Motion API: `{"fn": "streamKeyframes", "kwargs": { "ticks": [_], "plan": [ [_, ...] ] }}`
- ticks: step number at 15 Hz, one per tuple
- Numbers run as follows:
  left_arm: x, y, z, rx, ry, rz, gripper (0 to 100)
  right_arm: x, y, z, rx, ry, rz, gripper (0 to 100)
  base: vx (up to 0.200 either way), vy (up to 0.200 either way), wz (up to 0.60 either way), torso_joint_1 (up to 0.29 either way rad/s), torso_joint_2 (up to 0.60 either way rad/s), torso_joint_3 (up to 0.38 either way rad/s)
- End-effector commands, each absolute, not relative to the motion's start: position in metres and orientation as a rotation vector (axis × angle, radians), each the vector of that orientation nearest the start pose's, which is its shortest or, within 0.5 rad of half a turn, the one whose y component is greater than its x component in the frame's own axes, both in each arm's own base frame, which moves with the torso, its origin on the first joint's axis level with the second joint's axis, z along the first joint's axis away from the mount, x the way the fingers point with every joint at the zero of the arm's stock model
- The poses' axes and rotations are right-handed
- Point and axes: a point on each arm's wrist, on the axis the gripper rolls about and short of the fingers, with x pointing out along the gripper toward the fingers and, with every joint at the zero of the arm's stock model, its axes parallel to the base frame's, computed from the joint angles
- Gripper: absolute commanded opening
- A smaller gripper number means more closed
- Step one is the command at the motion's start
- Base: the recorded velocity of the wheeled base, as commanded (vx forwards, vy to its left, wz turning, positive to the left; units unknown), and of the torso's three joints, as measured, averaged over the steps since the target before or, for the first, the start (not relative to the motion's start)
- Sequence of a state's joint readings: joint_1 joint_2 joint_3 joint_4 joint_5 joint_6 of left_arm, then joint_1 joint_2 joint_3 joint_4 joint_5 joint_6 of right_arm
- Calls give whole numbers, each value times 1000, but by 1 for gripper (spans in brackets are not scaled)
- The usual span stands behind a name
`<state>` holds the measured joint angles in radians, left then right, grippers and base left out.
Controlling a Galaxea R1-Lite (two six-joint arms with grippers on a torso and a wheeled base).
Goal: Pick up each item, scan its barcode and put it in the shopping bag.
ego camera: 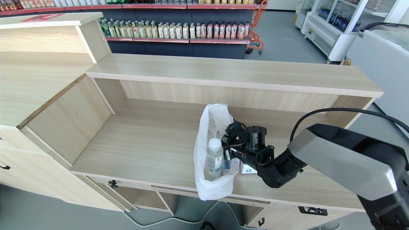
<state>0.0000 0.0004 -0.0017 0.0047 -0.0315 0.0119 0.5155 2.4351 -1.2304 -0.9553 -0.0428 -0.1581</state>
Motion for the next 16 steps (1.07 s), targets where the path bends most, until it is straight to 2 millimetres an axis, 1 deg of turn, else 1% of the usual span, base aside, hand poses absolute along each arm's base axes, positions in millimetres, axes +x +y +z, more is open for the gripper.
{"fn": "streamKeyframes", "kwargs": {
  "ticks": [1,3,6,7,10,12,14,15,16],
  "plan": [
    [-23,-1,75,12,3,-32,0,405,216,31,-227,216,467,0,0,0,0,0,0,0],
    [-23,-1,76,12,1,-31,0,405,209,28,-232,231,454,0,0,0,0,0,0,0],
    [-23,-1,75,12,3,-32,0,404,207,24,-232,246,453,0,0,0,0,0,0,0],
    [-23,-1,75,12,3,-32,0,404,208,24,-229,246,456,100,0,0,0,0,0,0],
    [-23,-1,76,12,1,-32,0,403,211,29,-211,232,465,100,0,0,0,0,0,0],
    [-23,-1,75,12,3,-32,0,403,211,41,-196,204,463,100,0,0,0,0,0,0],
    [-23,-1,75,12,3,-31,0,400,205,69,-175,152,453,100,0,0,0,0,0,0],
    [-23,-1,75,12,3,-32,0,398,200,86,-151,126,448,100,0,0,0,0,0,0],
    [-23,-1,75,12,3,-32,0,391,195,105,-121,99,450,100,0,0,0,0,0,0]
  ]
}}
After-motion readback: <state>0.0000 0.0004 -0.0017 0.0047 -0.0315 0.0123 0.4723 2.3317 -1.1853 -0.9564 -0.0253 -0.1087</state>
